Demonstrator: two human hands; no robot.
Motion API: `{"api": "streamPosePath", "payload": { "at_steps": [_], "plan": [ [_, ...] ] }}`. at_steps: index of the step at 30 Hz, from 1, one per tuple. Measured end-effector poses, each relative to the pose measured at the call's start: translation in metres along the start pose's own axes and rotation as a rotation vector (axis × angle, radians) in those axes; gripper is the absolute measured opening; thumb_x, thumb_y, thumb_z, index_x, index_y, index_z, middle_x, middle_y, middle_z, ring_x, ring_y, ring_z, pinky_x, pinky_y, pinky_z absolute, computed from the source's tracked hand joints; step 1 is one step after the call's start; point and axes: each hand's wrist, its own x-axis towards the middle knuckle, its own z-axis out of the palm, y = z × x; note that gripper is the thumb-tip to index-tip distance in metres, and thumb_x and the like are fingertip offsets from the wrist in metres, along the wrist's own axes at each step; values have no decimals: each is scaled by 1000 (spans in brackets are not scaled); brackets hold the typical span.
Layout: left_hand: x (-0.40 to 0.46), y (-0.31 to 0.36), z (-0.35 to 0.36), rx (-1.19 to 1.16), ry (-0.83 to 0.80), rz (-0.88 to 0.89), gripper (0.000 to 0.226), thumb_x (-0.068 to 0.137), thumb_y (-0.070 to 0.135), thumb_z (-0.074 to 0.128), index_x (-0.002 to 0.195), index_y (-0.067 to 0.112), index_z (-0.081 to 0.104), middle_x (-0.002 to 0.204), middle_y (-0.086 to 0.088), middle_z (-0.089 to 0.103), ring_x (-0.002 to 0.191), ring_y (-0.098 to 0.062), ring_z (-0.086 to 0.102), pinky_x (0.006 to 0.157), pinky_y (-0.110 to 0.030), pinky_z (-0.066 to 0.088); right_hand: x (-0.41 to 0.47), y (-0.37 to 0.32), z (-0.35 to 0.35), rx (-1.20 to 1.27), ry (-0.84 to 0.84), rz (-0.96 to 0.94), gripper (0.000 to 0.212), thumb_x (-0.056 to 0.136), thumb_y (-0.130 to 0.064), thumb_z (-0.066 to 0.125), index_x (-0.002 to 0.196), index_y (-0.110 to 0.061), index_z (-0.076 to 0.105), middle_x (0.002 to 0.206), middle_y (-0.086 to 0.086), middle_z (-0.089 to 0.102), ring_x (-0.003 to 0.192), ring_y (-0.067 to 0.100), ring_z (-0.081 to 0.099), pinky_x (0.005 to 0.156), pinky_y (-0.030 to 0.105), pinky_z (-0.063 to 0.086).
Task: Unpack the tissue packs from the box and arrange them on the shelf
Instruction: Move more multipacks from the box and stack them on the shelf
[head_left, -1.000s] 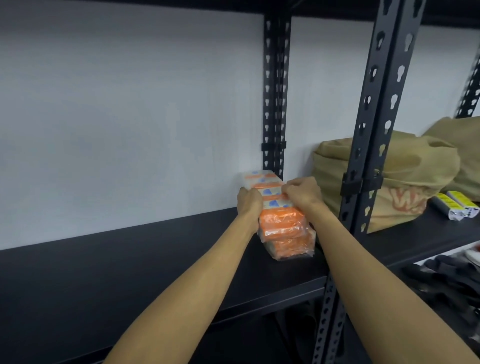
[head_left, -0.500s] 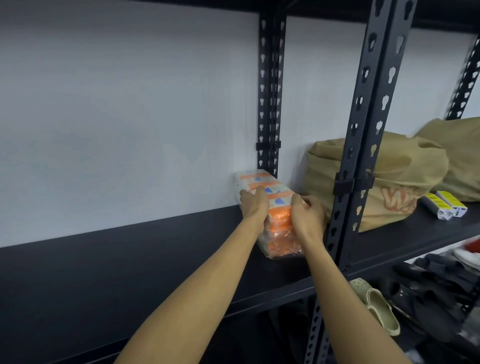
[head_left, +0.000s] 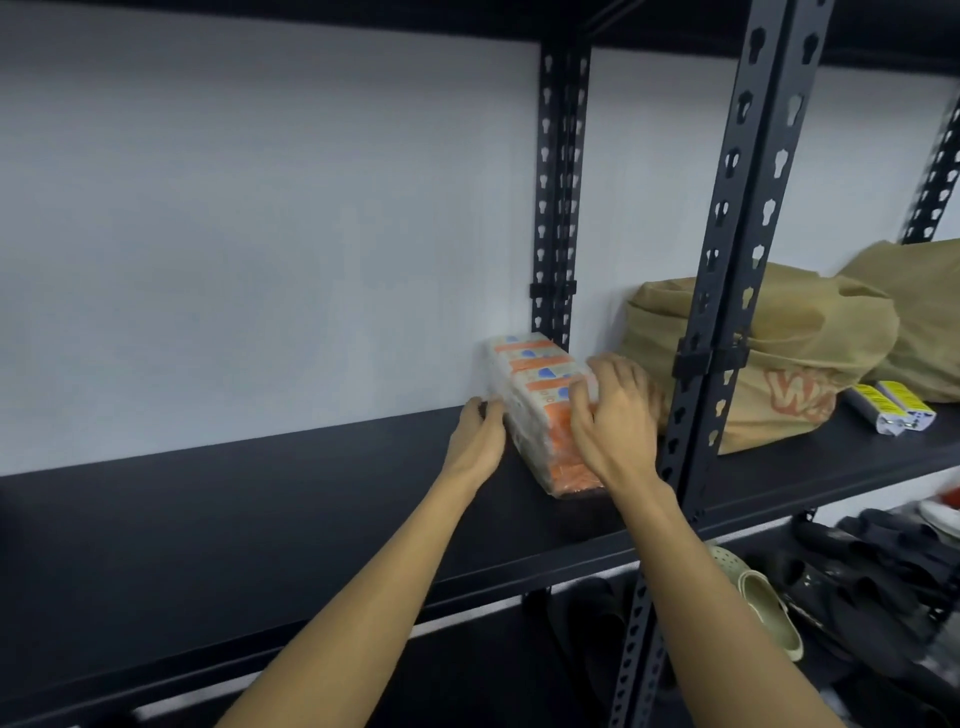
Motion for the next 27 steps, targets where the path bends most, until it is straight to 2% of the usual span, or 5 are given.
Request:
{"api": "streamPosePath", "payload": {
  "at_steps": [8,11,13,16,27],
  "plan": [
    [-49,-67,-94,487,-56,61,58,106,50,37,154,17,37,157,-4,43,141,-22,43,116,-37,34,-56,-83,15,21,-165,-317,28,95,-25,51,114,-10,66,120,7,67,115,25,58,103,40,39],
    [-68,-91,-129,764,-66,37,62,106,50,36,156,14,33,160,-6,37,146,-24,37,120,-46,29,-92,-110,35,77,-414,-272,39,97,-27,53,132,-10,58,134,7,61,127,27,52,106,43,39],
    [-82,-105,-152,966,-96,33,67,105,54,31,159,14,26,167,-5,23,153,-23,21,124,-50,17,-114,-121,48,60,-611,-206,47,100,-32,49,143,-12,49,147,6,51,137,26,43,111,43,33],
    [-101,-120,-181,1037,-64,20,70,105,59,24,162,18,18,170,0,10,157,-19,7,126,-48,7,-136,-133,57,-39,-753,-157,46,103,-39,42,140,-12,51,149,8,48,139,27,39,114,45,29],
    [-166,-158,-186,1120,268,234,66,106,50,10,154,16,39,162,-6,37,152,-24,27,124,-46,21,-207,-147,45,-103,-599,-135,55,107,-44,18,154,-19,35,163,7,29,153,26,16,124,47,7]
  ]
}}
